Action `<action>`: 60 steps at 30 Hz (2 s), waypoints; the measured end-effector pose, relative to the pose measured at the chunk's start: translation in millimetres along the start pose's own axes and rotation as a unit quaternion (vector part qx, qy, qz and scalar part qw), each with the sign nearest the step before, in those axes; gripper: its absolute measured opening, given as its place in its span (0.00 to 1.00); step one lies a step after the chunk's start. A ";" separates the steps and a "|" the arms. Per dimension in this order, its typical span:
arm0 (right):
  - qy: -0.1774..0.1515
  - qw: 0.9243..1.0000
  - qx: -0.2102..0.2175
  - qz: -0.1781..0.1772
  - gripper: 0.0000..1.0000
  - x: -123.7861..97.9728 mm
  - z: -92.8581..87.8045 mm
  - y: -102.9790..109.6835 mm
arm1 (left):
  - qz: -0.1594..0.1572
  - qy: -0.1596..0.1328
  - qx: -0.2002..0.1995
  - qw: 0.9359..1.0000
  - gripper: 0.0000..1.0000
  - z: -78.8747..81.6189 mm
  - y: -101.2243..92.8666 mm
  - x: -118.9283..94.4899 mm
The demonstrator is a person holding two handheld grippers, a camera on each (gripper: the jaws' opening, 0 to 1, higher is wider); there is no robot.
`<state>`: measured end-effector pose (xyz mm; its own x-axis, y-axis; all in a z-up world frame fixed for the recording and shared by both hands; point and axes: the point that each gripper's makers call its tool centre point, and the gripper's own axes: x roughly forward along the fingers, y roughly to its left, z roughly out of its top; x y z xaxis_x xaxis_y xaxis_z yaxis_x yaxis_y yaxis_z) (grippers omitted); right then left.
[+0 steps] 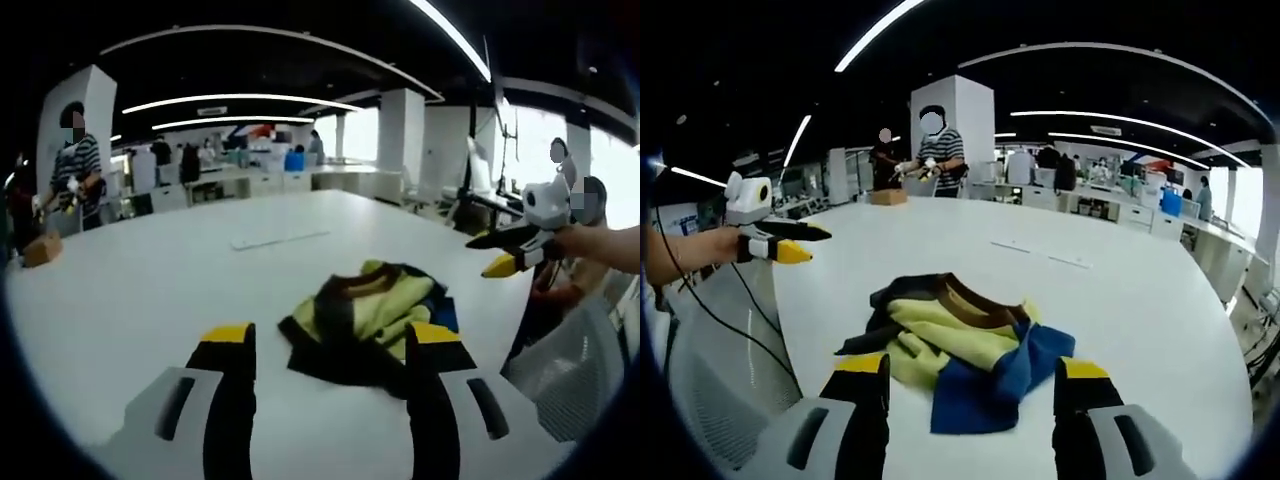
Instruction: Fold the garment on the visible template until the final outline fits inside the template.
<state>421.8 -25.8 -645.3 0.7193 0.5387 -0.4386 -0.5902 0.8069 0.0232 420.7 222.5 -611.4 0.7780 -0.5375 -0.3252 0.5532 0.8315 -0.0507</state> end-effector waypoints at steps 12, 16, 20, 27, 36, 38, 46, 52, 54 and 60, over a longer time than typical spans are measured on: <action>0.018 0.999 0.048 -0.019 0.38 27.0 -16.5 -17.6 | -0.009 0.012 -0.022 1.000 0.35 -16.9 -3.6 27.0; 0.021 0.998 0.056 -0.032 0.28 33.2 -21.2 -25.8 | -0.006 0.013 -0.040 0.999 0.30 -21.0 -1.5 34.3; 0.029 0.997 0.057 -0.039 0.21 39.4 -27.1 -28.6 | -0.004 0.019 -0.049 0.999 0.25 -25.6 -4.7 42.0; 0.059 0.996 0.048 -0.049 0.19 50.1 -41.9 -27.6 | -0.015 0.041 -0.054 0.998 0.20 -41.0 -20.1 59.1; 0.078 0.993 0.060 -0.061 0.14 55.5 -52.1 -30.6 | -0.024 0.085 -0.044 0.995 0.16 -64.6 -31.0 78.9; 0.082 0.993 0.057 -0.064 0.12 55.8 -53.6 -31.6 | -0.022 0.090 -0.045 0.995 0.15 -67.4 -31.8 81.5; 0.100 0.990 0.054 -0.078 0.03 54.7 -61.8 -34.3 | -0.011 0.115 -0.043 0.992 0.10 -80.6 -35.0 93.4; 0.104 0.990 0.042 -0.082 0.00 53.3 -64.2 -33.5 | 0.002 0.126 -0.043 0.991 0.00 -87.3 -29.3 96.8; 0.106 0.990 0.038 -0.084 0.00 53.0 -64.9 -34.5 | 0.001 0.124 -0.041 0.991 0.00 -87.2 -28.9 96.4; 0.102 0.991 0.022 -0.089 0.00 50.3 -60.8 -37.4 | 0.005 0.110 -0.040 0.993 0.00 -79.6 -27.6 91.0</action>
<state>457.9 -43.6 -722.8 0.7187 0.3304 -0.6118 -0.4408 0.8970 -0.0333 452.5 161.9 -714.8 0.6942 -0.4925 -0.5249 0.5130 0.8501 -0.1192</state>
